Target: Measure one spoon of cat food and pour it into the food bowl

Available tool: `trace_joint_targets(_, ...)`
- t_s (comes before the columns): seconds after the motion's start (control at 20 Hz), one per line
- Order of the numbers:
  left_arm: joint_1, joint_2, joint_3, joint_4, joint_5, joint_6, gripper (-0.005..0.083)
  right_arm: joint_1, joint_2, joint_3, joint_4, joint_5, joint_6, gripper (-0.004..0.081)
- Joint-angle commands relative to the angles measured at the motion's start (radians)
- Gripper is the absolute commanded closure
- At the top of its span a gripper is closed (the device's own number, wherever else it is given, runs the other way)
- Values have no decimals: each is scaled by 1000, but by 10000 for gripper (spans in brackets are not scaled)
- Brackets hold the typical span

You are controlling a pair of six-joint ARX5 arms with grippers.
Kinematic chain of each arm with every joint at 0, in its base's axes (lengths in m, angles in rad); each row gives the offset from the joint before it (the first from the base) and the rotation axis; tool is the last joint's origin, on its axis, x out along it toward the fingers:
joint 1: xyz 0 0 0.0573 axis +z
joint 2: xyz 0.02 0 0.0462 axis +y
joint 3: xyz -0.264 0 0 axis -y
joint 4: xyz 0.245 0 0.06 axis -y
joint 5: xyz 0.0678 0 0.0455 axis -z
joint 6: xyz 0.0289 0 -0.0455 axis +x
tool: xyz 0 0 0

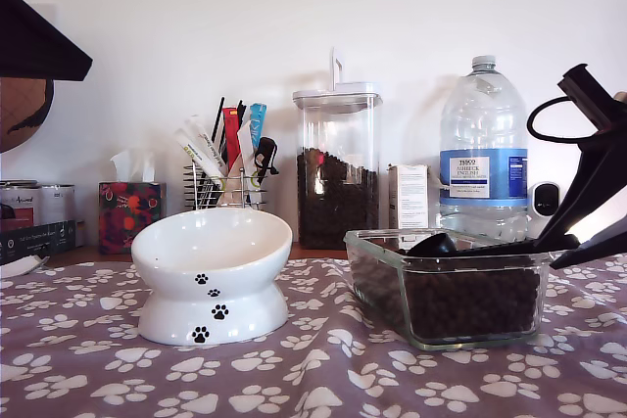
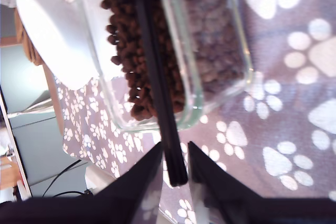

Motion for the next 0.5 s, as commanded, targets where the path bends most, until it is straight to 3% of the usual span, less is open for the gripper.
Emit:
trace_joint_targets(0.0,-3,4,-16,4,0,5,793,-2,12,-20,-3,-1,2,596)
trace_joint_targets(0.45,-3,4,-16,5,1,4,793,-2,11,-19,-31,-59,-77,534)
